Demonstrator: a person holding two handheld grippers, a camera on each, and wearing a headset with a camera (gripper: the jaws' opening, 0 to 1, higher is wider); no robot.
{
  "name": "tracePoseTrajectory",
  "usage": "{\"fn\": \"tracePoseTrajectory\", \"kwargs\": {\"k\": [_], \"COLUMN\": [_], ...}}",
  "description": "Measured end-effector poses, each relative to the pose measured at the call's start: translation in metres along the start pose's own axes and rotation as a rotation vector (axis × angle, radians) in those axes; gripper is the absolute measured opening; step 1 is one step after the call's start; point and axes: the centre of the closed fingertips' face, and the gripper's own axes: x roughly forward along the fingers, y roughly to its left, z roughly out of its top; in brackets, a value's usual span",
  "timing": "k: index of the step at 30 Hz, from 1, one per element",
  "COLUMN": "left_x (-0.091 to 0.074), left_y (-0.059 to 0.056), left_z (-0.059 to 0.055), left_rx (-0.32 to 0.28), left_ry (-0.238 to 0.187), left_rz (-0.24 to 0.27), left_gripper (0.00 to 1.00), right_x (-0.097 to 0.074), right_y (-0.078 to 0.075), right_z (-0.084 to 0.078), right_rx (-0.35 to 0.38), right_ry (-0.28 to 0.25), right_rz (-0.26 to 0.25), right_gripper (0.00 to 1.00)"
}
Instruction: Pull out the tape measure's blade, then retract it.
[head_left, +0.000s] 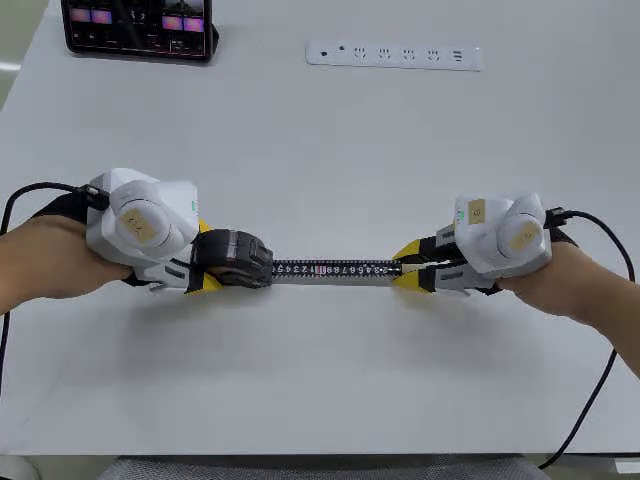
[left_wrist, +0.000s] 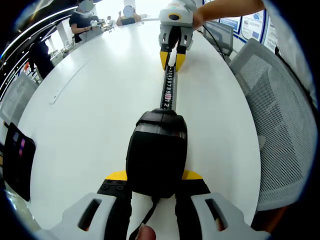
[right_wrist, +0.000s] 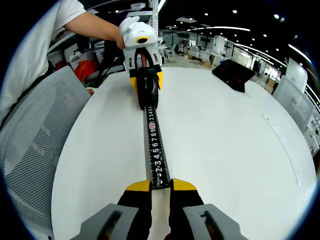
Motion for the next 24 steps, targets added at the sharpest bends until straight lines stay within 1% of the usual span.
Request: {"fn": "tracePoseTrajectory", "kwargs": {"k": [24], "left_x": [0.0], "left_y": [-0.001], "left_z": [0.0], "left_rx": [0.005], "left_ry": [0.004], "left_rz": [-0.001], "left_gripper": [0.28], "right_x": [-0.013], "right_y": [0.003], "right_z": [-0.014], "right_rx": [0.013], "right_ry": [0.033], "right_rz": [-0.015], "right_gripper": [0.08]}}
